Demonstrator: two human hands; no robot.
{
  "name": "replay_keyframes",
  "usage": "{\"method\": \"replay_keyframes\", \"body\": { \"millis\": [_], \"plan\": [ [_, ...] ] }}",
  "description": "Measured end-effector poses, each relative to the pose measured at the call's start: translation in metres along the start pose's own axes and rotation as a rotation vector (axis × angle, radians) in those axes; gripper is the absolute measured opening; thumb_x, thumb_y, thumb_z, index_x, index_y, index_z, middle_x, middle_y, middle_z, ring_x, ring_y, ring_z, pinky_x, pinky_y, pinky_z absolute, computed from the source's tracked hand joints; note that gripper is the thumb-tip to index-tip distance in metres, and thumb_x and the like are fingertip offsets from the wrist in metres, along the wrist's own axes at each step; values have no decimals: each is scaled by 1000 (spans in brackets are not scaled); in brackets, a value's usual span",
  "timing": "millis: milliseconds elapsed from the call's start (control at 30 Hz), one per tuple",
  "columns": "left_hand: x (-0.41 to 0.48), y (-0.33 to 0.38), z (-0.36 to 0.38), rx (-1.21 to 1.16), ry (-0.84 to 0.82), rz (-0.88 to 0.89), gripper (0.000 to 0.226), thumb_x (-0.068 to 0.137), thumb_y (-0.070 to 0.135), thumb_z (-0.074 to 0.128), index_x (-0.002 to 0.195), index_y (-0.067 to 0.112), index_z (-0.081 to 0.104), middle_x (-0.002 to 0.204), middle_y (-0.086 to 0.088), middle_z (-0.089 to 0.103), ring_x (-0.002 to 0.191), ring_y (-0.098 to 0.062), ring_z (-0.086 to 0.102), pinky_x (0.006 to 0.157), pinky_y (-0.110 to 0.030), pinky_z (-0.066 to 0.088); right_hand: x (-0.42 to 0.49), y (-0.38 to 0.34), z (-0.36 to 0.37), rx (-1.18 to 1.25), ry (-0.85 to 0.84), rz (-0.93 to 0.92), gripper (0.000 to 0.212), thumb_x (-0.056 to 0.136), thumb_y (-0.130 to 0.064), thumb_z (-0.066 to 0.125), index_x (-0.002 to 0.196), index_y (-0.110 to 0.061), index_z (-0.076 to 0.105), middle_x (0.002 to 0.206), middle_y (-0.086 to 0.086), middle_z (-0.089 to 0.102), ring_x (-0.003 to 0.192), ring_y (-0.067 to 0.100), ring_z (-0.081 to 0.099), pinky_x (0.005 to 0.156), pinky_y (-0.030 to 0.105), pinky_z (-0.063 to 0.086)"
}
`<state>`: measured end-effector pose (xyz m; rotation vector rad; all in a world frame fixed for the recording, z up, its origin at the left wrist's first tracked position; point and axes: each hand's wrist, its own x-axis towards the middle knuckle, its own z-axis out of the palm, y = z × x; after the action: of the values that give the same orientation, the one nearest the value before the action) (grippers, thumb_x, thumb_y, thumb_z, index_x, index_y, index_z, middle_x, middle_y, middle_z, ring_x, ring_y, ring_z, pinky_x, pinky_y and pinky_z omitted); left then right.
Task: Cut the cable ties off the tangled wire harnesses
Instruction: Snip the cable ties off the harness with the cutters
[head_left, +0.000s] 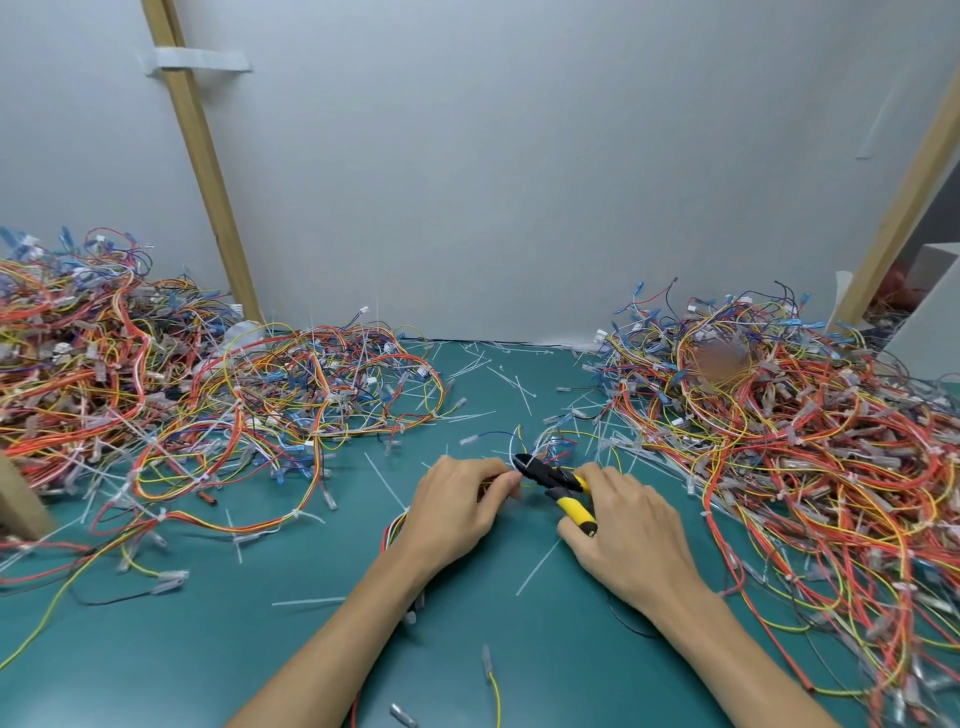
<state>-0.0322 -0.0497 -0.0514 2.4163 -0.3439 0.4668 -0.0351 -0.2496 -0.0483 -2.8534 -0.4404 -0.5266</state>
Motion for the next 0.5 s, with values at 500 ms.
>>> {"method": "replay_keyframes", "body": {
  "millis": [500],
  "plan": [
    [2, 1, -3, 87, 37, -24, 22, 98, 33, 51, 86, 24, 66, 74, 4, 64, 76, -22, 55, 63, -32, 40, 15, 1, 8, -13, 7, -52, 26, 87, -49, 51, 98, -26, 43, 87, -7, 57, 85, 22, 59, 62, 33, 32]
  ]
}}
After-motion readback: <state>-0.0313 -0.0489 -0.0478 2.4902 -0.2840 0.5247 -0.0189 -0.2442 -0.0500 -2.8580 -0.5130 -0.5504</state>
